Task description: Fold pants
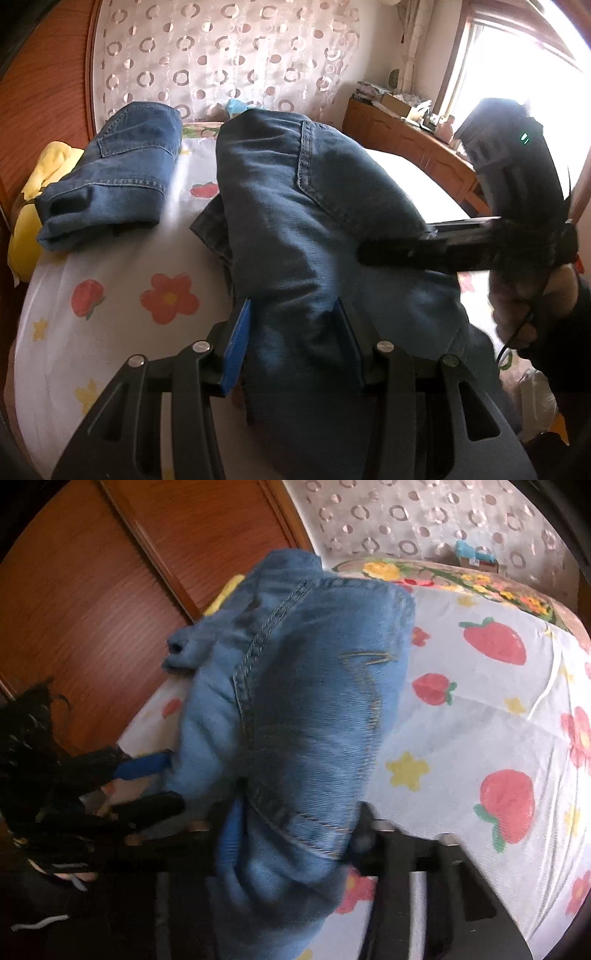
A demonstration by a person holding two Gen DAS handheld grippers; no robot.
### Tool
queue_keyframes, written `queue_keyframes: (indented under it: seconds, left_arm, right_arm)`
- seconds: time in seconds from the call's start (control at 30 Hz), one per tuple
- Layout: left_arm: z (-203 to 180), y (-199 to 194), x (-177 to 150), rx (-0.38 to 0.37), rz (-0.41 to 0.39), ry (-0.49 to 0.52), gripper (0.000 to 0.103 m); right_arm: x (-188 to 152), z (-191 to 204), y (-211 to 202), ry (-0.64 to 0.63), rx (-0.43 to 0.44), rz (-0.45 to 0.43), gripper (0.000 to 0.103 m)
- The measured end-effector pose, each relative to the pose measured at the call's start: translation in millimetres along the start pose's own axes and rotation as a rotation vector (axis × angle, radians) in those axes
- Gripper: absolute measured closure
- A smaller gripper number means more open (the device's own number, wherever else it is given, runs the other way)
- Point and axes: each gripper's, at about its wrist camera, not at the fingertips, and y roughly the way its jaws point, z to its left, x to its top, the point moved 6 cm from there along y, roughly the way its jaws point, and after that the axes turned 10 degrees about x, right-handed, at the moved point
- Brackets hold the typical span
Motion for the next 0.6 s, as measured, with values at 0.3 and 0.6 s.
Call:
queue_keyframes:
  seconds: [0.3, 0.6]
  left_arm:
    - [14, -50, 30, -0.011, -0.155, -0.066, 0.058]
    - [68, -85, 88, 0.044, -0.287, -0.127, 0.058]
  right_arm:
    - [53, 90, -46, -0.162, -0.001, -0.113, 0.084]
    - [140, 144, -42, -0.263, 0.02, -0.164, 0.084]
